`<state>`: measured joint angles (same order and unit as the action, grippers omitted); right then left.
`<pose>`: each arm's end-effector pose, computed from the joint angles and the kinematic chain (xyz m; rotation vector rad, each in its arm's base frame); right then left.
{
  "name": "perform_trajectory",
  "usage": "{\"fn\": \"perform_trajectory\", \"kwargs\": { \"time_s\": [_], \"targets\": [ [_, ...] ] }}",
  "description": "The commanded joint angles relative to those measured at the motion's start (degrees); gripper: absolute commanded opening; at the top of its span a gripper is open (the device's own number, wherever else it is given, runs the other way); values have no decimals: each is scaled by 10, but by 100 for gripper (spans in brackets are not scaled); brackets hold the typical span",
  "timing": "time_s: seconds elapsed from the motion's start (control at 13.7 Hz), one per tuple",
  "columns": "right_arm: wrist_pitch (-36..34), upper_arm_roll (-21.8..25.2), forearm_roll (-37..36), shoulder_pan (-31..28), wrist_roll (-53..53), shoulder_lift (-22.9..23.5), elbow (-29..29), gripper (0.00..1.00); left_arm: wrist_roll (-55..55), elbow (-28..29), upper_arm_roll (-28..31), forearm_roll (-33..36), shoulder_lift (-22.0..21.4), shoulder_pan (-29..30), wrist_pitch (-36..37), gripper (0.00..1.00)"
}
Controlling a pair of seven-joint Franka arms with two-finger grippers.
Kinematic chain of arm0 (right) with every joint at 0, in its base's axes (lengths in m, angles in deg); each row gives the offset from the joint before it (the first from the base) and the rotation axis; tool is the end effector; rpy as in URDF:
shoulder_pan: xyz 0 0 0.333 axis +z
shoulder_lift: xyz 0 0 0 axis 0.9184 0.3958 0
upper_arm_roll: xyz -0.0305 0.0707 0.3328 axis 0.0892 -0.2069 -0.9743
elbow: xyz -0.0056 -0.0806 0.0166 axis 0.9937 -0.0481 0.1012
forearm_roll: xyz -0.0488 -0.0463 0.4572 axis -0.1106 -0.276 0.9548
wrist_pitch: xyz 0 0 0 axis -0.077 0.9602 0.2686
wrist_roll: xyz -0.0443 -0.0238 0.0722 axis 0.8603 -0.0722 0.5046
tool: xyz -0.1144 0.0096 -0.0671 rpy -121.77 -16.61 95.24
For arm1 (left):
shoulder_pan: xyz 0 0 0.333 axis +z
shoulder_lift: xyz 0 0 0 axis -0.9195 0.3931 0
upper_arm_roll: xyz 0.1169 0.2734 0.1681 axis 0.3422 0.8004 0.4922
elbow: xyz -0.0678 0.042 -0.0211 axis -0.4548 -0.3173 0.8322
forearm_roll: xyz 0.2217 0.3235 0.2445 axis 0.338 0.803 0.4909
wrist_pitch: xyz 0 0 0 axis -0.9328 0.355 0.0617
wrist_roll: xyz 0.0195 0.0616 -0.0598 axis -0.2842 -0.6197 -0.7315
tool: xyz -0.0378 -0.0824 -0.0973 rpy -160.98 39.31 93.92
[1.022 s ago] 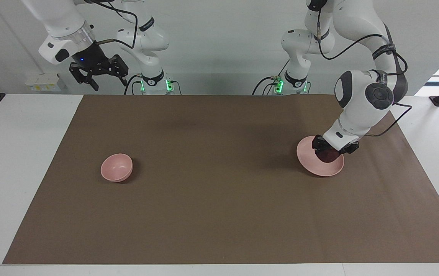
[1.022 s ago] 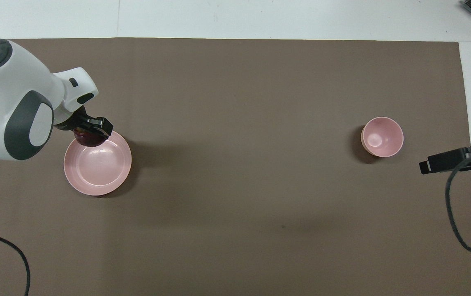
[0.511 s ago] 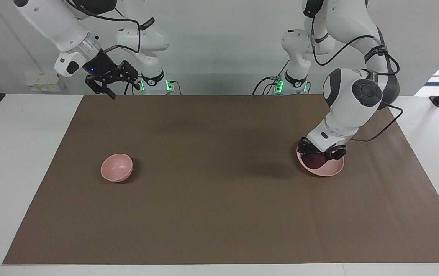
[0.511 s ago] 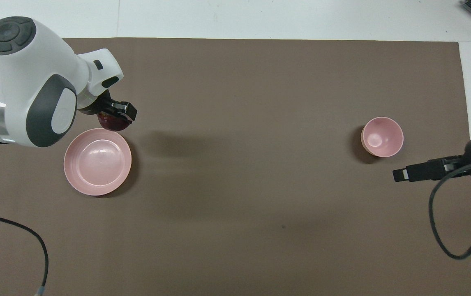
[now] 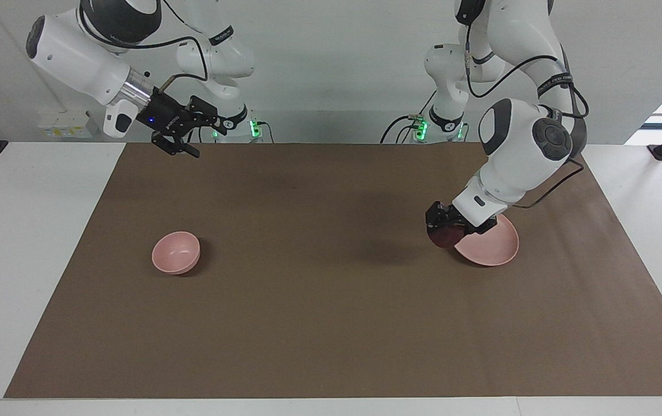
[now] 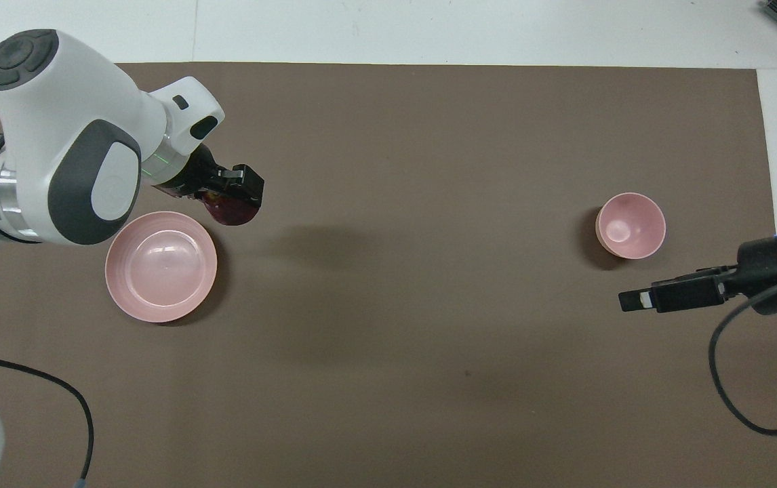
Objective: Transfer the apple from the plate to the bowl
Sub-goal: 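Grasp and lift the apple with the left gripper while the right gripper advances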
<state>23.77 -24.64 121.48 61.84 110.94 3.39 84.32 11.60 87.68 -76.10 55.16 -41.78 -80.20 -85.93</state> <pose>0.5533 0.0129 0.5416 -2.4470 -0.2386 0.0619 0.6926 -0.2277 0.4444 2.8992 -0.2001 -0.1440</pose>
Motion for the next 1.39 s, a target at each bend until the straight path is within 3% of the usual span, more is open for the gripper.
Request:
{"fn": "perform_trajectory", "kwargs": {
  "time_s": [0.0,0.15,0.36,0.51,0.88,1.09,1.31],
  "targets": [
    [13,-3,55,-1,17,-35,44,100,-79,-12,-4,-9,-27,-13,42,0],
    [12,-3,79,1,17,-41,51,100,-198,-16,-24,-20,-31,-19,59,0],
    [8,-4,94,3,17,-50,64,100,-322,-15,-31,-157,-32,-17,62,0],
    [7,-4,122,5,17,-67,86,100,-386,-15,-33,-204,-32,-19,73,0],
    [7,-9,165,14,5,-89,113,100,-462,-10,-78,-263,-36,-19,93,0],
    [7,-9,200,21,-20,-91,114,100,-466,5,-80,-358,-48,-12,130,0],
    [6,-9,245,19,-74,-105,134,100,-529,12,-79,-454,-49,-11,122,0]
  ]
}}
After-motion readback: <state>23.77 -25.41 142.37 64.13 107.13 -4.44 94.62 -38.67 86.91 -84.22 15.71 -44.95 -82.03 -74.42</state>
